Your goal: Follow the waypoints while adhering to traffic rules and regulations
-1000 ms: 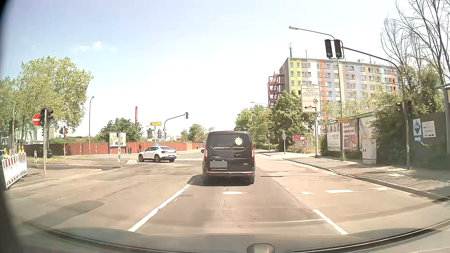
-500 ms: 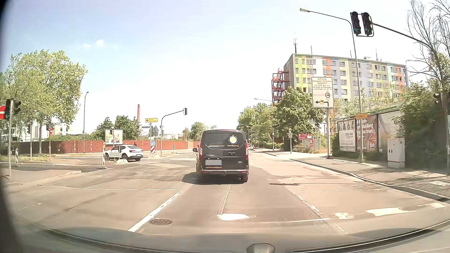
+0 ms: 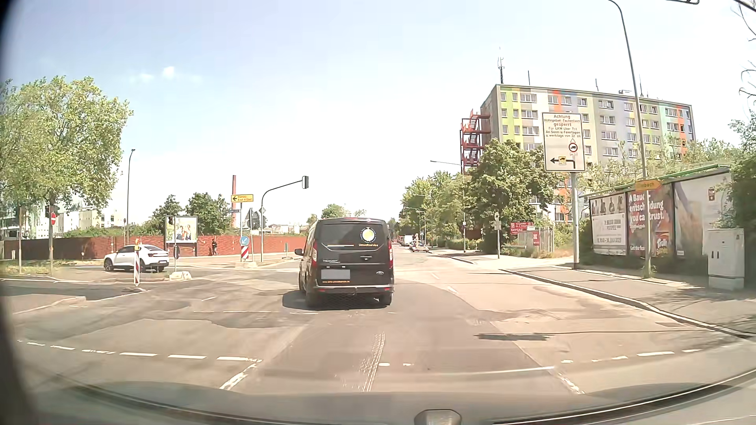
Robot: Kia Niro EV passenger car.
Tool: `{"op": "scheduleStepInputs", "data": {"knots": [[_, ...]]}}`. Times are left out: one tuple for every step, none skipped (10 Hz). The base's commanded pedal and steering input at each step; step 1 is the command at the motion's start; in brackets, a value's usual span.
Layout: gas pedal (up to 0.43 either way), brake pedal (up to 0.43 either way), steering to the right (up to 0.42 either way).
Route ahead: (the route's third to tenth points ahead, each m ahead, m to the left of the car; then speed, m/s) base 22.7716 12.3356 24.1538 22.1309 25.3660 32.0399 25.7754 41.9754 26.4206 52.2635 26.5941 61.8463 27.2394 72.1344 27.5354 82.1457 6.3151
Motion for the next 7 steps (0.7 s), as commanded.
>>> {"op": "scheduleStepInputs", "data": {"knots": [[0.098,0.030,0.000],[0.059,0.030,0.000],[0.000,0.030,-0.002],[0.000,0.030,-0.002],[0.000,0.030,-0.002],[0.000,0.030,-0.003],[0.000,0.030,-0.008]]}}
